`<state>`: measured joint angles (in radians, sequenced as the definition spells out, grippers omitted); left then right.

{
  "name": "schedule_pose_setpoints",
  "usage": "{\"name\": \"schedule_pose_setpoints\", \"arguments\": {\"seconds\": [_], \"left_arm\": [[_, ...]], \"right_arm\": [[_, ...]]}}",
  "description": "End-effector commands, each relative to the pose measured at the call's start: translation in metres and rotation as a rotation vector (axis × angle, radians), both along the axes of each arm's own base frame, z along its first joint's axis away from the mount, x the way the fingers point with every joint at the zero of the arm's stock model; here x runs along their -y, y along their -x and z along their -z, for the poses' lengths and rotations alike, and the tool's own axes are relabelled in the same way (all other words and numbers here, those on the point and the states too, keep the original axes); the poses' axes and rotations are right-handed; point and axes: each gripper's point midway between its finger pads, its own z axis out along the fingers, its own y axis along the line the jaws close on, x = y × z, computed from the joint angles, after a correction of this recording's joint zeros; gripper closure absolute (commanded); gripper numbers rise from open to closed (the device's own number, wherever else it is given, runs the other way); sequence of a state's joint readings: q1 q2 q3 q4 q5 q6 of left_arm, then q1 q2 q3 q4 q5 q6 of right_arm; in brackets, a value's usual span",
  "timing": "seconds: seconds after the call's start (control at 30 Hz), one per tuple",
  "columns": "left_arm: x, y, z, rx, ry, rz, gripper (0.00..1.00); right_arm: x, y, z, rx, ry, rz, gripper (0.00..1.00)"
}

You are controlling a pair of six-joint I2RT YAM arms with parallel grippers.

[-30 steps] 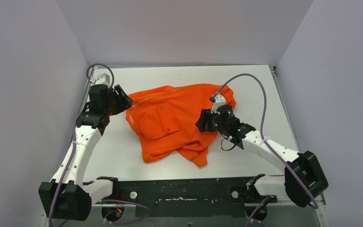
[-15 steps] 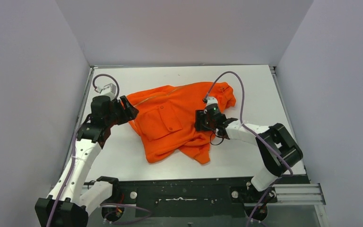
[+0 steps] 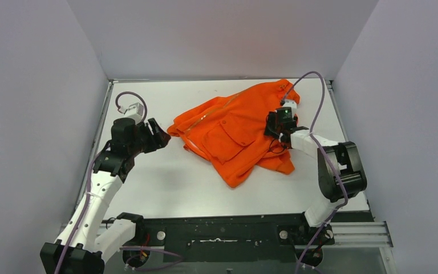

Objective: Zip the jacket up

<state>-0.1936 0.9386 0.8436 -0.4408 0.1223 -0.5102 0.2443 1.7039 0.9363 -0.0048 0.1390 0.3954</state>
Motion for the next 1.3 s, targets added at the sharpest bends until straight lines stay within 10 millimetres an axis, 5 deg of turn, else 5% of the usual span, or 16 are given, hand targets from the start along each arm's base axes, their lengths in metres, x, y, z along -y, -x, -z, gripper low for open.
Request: {"name": "schedule_pose_setpoints", "arguments": {"seconds": [0.0, 0.23, 0.43, 0.9, 1.27], "left_arm": [[0.007, -0.003, -0.012, 0.058, 0.002, 0.050, 0.44], [0.007, -0.006, -0.026, 0.090, -0.005, 0.055, 0.41], [-0.001, -0.011, -0.038, 0.106, -0.045, 0.023, 0.20], [-0.006, -0.018, -0.069, 0.180, -0.055, -0.006, 0.15], [0.013, -0.002, -0.073, 0.316, 0.006, 0.114, 0.15]], "right_arm": [[0.001, -0.012, -0.066, 0.120, 0.024, -0.021, 0.37], [0.001, 0.004, -0.142, 0.257, 0.011, -0.064, 0.30], [0.012, 0.034, -0.189, 0.372, -0.011, -0.046, 0.00], [0.031, 0.120, -0.228, 0.537, -0.138, 0.022, 0.00], [0.038, 0.143, -0.246, 0.601, -0.106, -0.007, 0.00]]}}
